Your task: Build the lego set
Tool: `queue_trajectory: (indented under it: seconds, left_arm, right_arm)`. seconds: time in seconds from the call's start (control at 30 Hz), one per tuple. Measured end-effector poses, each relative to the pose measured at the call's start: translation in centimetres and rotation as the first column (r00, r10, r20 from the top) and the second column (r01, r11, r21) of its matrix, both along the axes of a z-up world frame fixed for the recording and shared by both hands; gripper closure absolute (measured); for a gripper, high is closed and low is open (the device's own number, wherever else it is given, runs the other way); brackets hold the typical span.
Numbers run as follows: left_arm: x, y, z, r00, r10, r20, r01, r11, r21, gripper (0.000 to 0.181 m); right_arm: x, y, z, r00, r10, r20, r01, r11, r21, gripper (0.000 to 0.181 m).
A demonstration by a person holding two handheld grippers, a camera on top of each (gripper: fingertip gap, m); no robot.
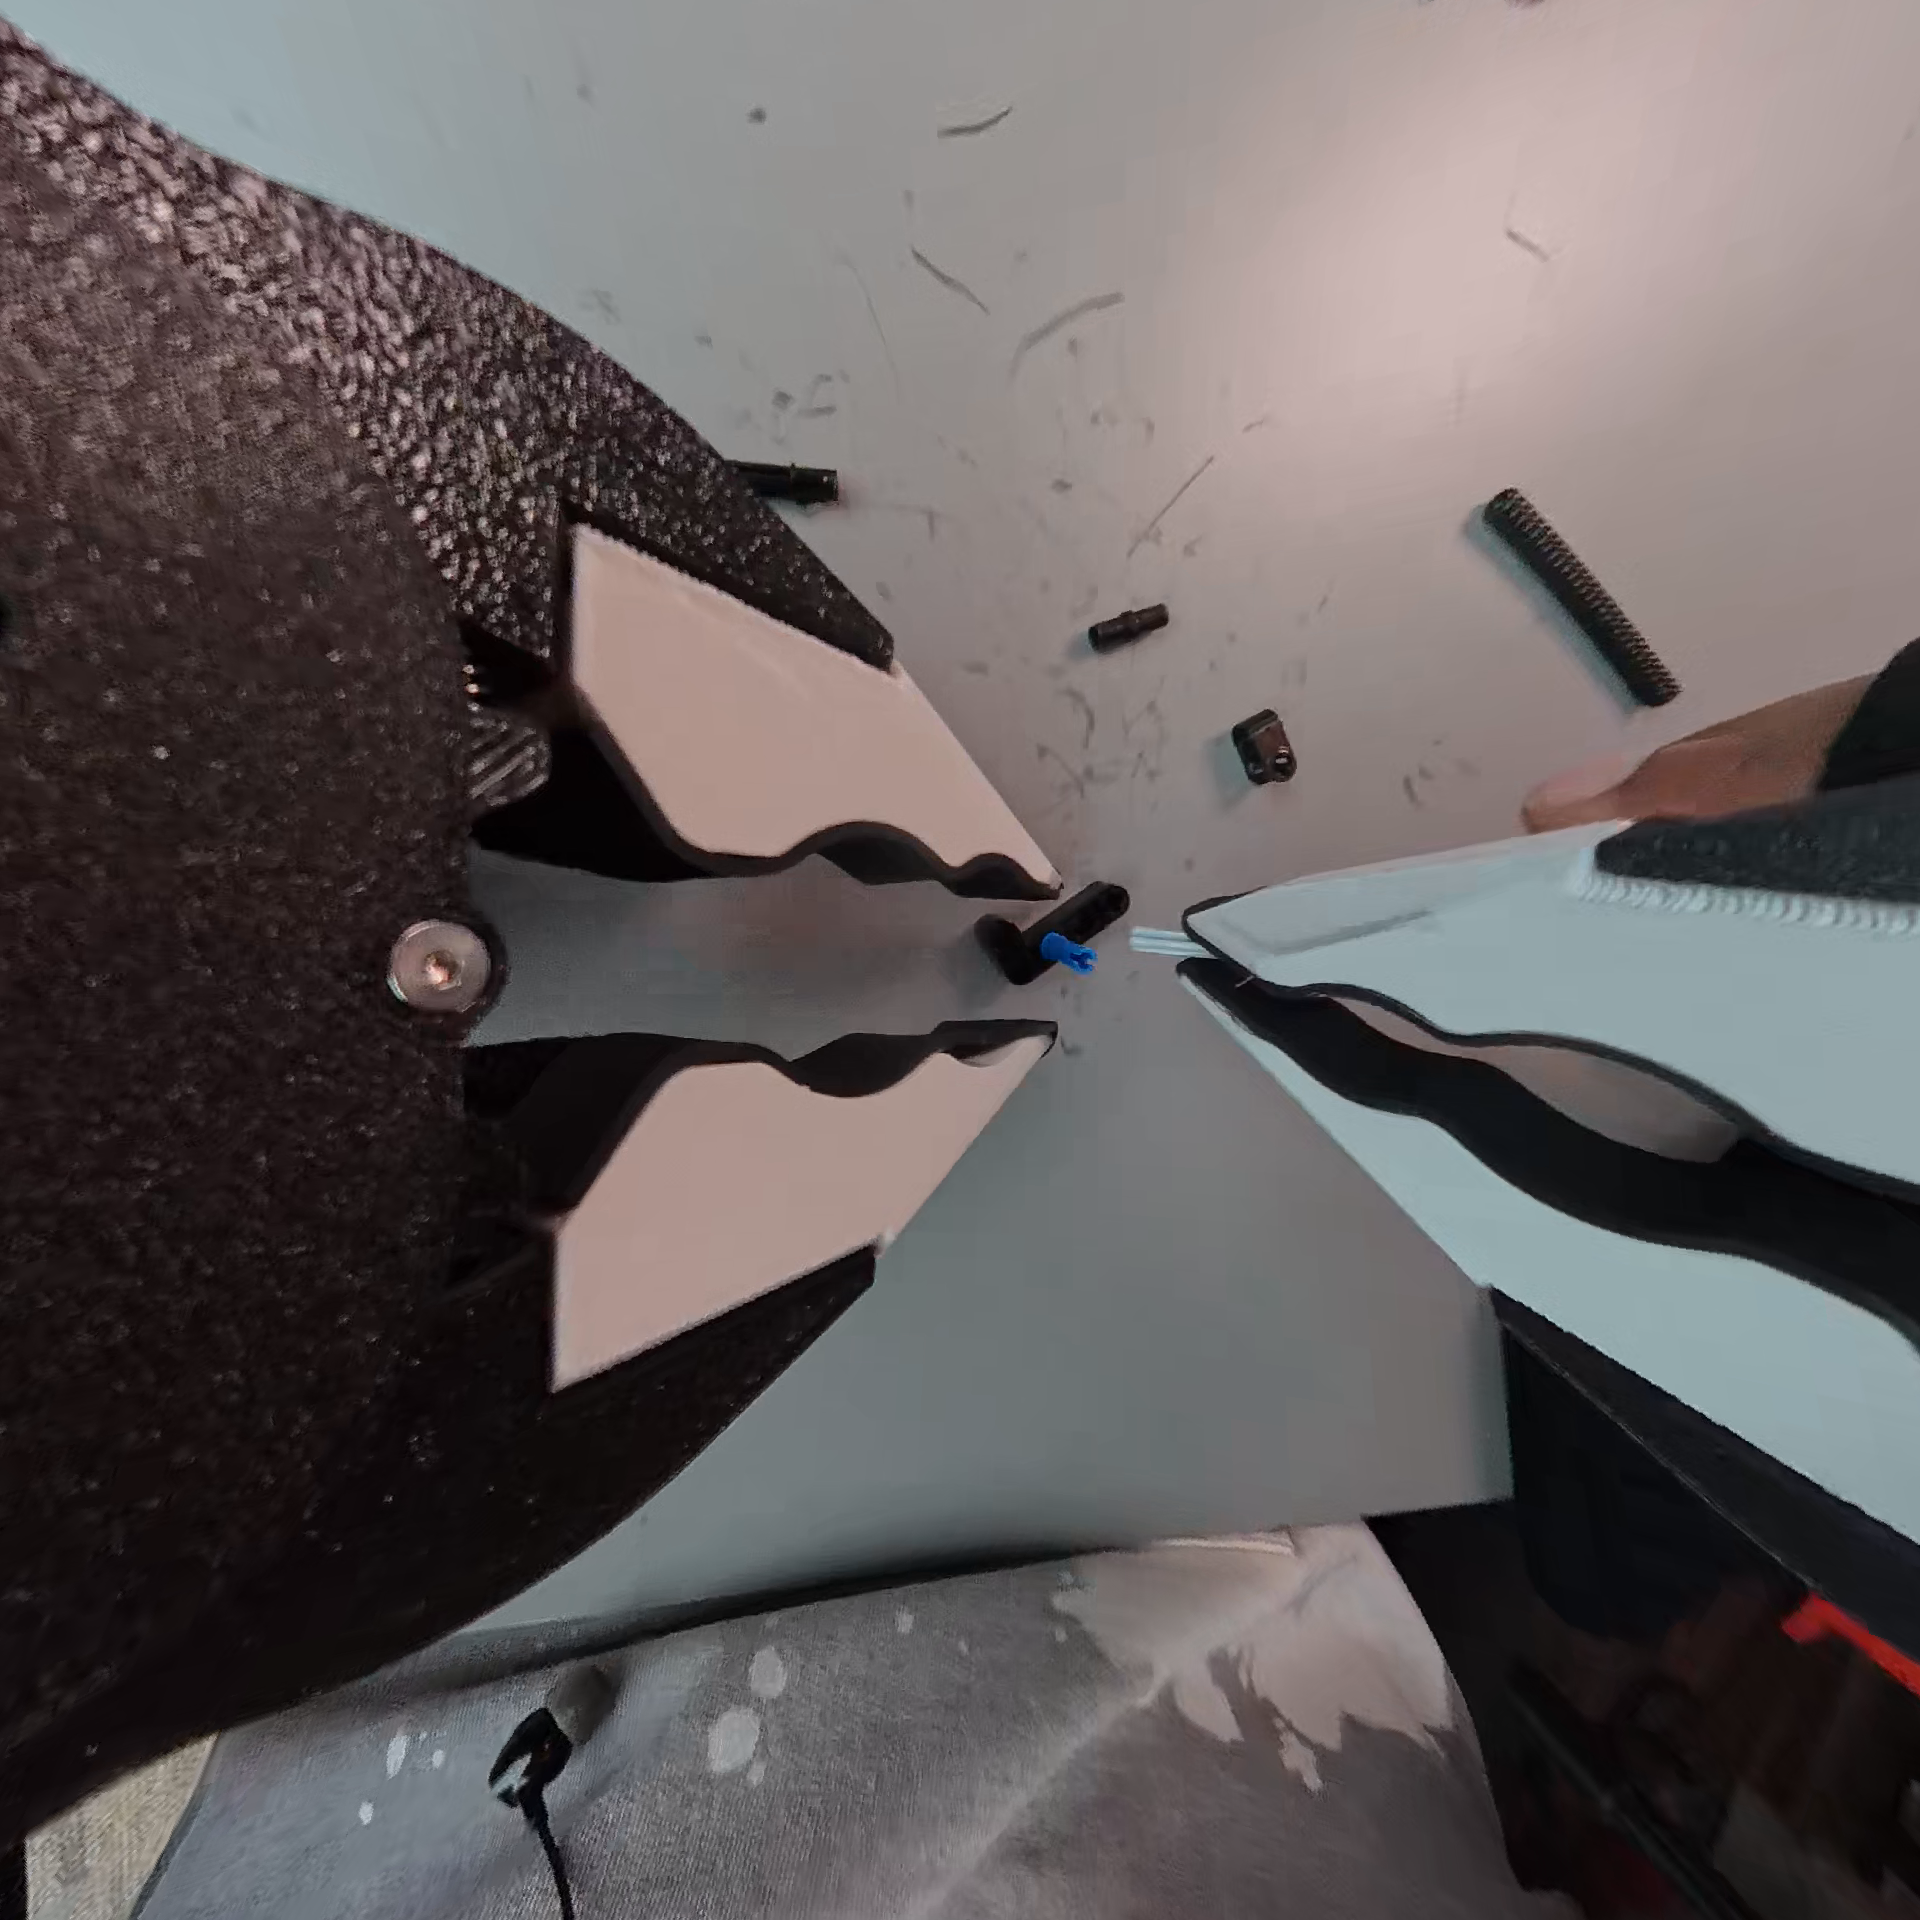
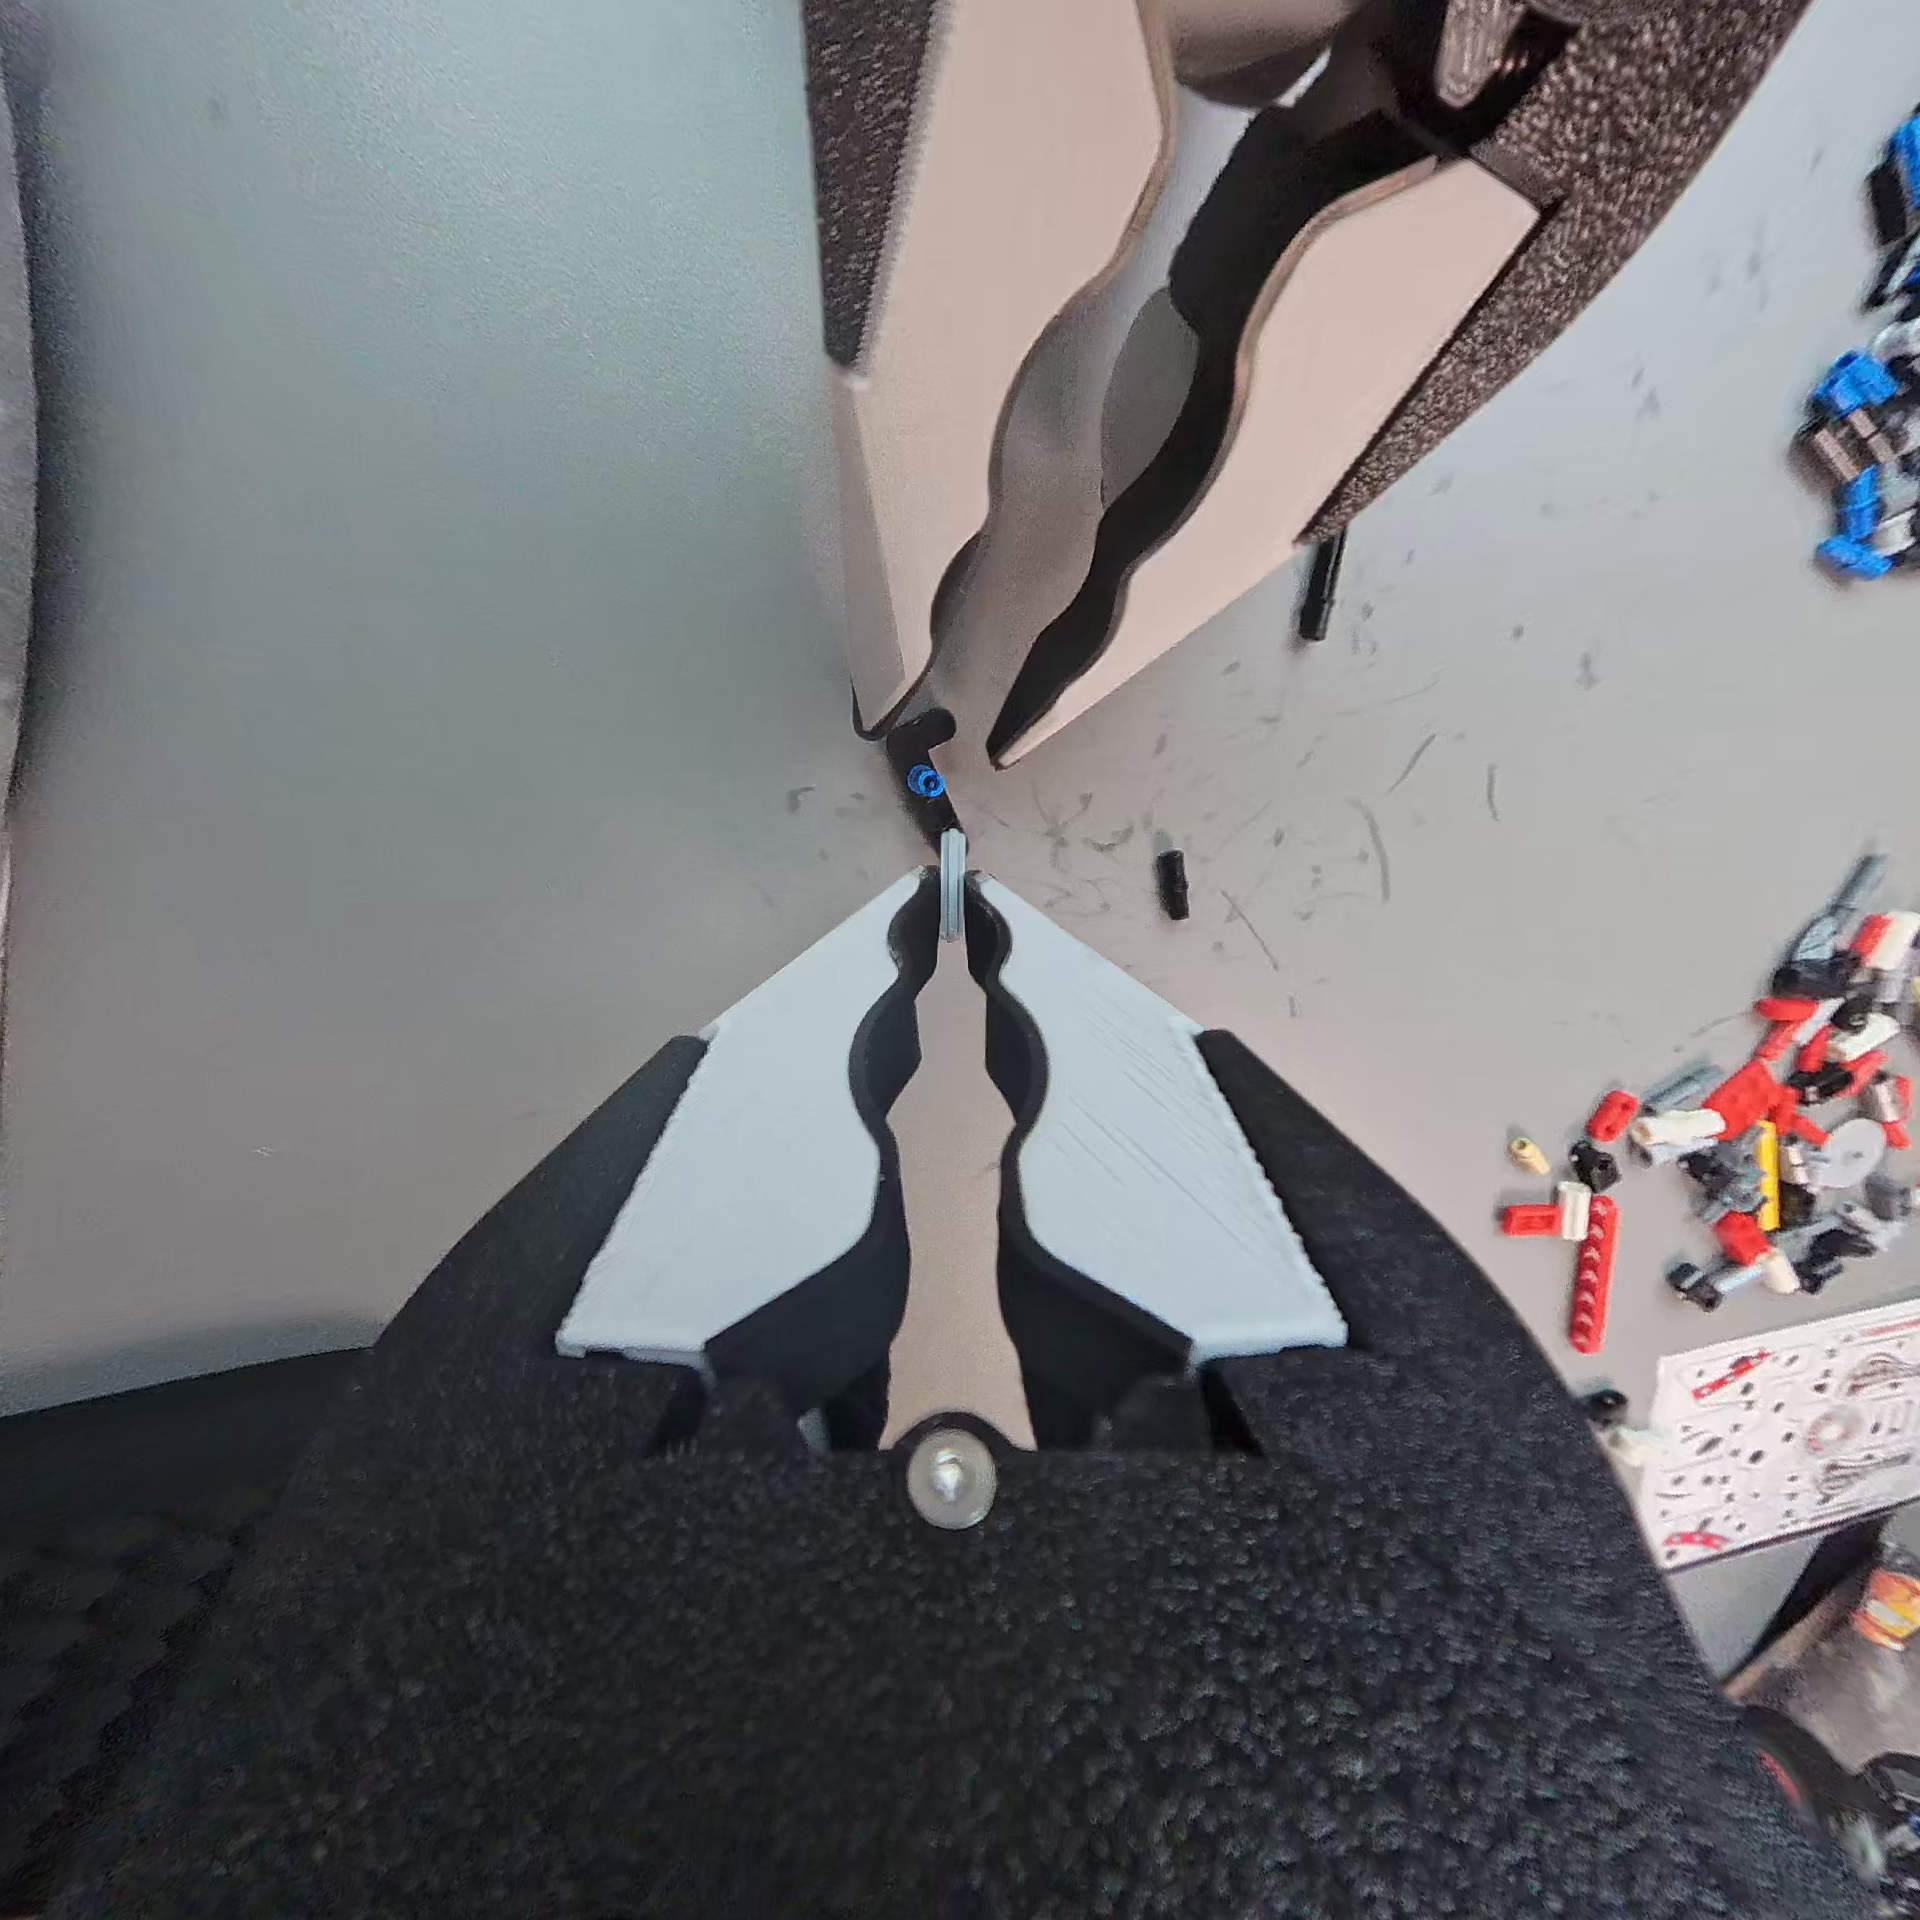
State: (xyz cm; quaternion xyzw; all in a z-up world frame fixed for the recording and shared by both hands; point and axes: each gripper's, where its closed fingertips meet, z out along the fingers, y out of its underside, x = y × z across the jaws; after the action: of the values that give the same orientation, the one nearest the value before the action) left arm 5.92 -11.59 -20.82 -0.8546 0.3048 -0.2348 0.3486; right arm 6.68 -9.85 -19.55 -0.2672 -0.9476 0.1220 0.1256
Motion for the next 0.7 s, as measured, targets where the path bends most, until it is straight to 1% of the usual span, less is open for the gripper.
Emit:
queue_trajectory:
  seconds: [0.03, 0.17, 0.27, 0.37, 0.47, 0.6, 0.7]
  left_arm:
    - [0.1, 0.0, 0.8, 0.999, -0.003, 0.048, 0.003, 1.000, 0.011, 0.158]
    - [0.7, -0.2, 4.1, 0.963, -0.027, 0.268, 0.019, 0.999, 0.035, 0.164]
    - [1.2, -0.7, 5.6, 0.925, -0.070, 0.373, 0.058, 0.997, 0.043, 0.168]
    - [1.6, -1.3, 6.0, 0.913, -0.114, 0.391, 0.100, 0.993, 0.057, 0.178]
    - [2.1, -2.0, 7.2, 0.892, -0.176, 0.417, 0.138, 0.983, 0.120, 0.178]
    - [2.6, -2.7, 8.7, 0.877, -0.260, 0.403, 0.166, 0.953, 0.254, 0.178]
    - [2.8, -3.1, 9.7, 0.858, -0.301, 0.417, 0.174, 0.933, 0.315, 0.178]
  right_arm:
    - [-0.1, -0.3, 0.5, 0.999, 0.026, -0.045, -0.026, 1.000, -0.009, 0.177]
    - [-0.5, -1.9, 3.2, 0.967, 0.099, -0.234, -0.116, 0.991, -0.063, 0.177]
    - [-0.5, -2.7, 4.7, 0.938, 0.134, -0.319, -0.158, 0.986, -0.052, 0.177]
    - [-0.3, -3.3, 5.8, 0.919, 0.148, -0.365, -0.182, 0.981, -0.060, 0.177]
    - [0.1, -3.8, 7.0, 0.905, 0.148, -0.399, -0.205, 0.973, -0.104, 0.177]
    - [0.6, -4.8, 8.7, 0.889, 0.106, -0.446, -0.223, 0.950, -0.219, 0.176]
    - [0.8, -5.2, 9.5, 0.880, 0.084, -0.467, -0.232, 0.935, -0.269, 0.176]
